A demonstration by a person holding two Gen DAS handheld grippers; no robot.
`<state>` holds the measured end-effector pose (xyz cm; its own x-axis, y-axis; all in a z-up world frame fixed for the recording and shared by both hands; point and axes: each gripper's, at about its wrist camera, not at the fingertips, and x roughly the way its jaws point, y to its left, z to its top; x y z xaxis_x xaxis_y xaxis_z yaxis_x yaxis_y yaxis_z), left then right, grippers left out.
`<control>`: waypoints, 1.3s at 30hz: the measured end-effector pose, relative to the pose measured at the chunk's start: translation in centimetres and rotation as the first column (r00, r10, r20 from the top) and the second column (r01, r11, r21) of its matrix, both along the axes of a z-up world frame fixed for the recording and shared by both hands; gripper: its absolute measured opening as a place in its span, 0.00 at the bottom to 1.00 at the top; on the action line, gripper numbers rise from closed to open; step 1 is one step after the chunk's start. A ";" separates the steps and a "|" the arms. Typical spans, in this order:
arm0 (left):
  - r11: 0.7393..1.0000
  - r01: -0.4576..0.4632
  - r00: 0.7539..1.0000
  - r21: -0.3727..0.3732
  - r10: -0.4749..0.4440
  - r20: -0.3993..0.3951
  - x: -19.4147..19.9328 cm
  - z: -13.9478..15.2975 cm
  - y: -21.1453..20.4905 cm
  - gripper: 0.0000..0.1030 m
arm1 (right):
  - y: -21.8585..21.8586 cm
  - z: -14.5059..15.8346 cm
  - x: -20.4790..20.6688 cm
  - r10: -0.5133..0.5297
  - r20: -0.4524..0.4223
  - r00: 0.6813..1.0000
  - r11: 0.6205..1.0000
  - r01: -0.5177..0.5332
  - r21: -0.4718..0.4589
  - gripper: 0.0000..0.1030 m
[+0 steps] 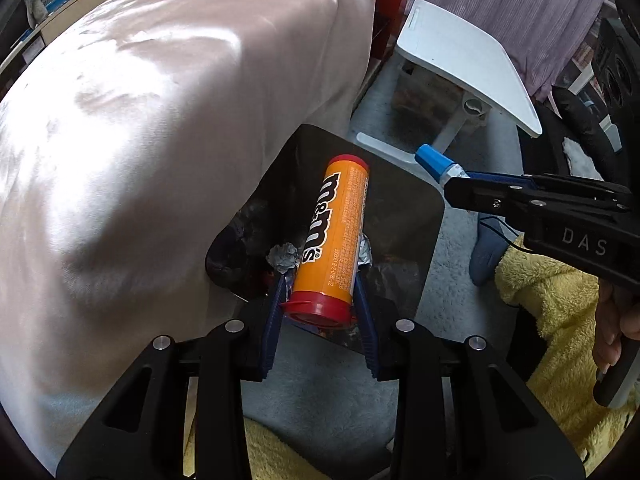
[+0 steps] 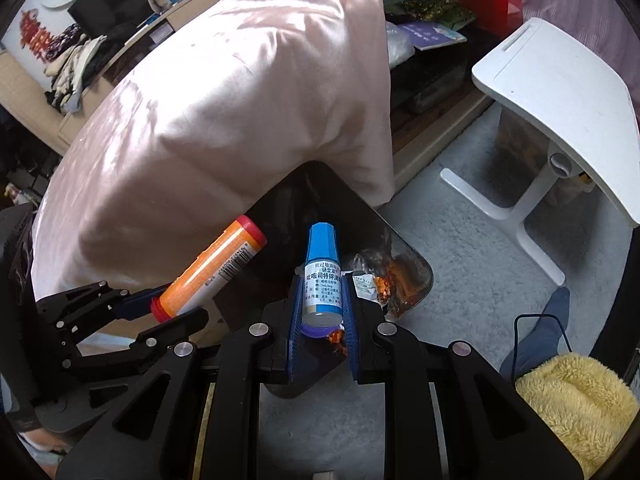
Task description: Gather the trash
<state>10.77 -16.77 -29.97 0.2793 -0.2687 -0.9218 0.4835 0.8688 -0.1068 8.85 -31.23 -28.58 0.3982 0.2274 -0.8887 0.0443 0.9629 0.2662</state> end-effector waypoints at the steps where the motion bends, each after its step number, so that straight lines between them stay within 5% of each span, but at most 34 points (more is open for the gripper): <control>1: 1.000 0.002 1.000 0.002 -0.002 -0.005 0.2 -0.3 -0.1 0.32 | 0.1 -0.3 0.3 0.002 -0.009 1.000 1.000 -0.002 0.005 0.19; 11: 1.000 0.004 0.999 0.012 -0.004 -0.044 2.1 -1.0 -0.8 0.32 | 0.0 -1.0 2.9 0.005 -0.028 1.000 1.000 -0.005 0.019 0.22; 18: 1.000 -0.009 1.000 0.012 0.009 0.015 1.2 1.4 -0.1 0.59 | -0.8 1.7 2.5 -0.046 0.033 0.998 0.998 0.047 -0.029 0.51; 22: 0.999 -0.039 0.994 0.004 0.038 0.103 -0.1 5.1 1.4 0.77 | -1.0 5.3 1.2 -0.068 0.140 0.988 0.993 0.080 -0.085 0.95; 25: 0.997 -0.076 0.981 -0.002 0.075 0.179 -1.3 8.4 3.2 0.86 | -0.6 8.7 -0.2 -0.069 0.230 0.971 0.984 0.104 -0.143 0.97; 30: 0.987 -0.152 0.931 -0.052 0.161 0.327 -3.5 14.9 6.6 0.92 | 0.9 14.2 -2.9 -0.043 0.372 0.927 0.970 0.128 -0.206 0.97; 39: 0.957 -0.213 0.787 -0.198 0.288 0.546 -7.7 25.1 10.5 0.92 | 3.6 22.9 -7.4 -0.006 0.547 0.837 0.969 0.140 -0.203 0.97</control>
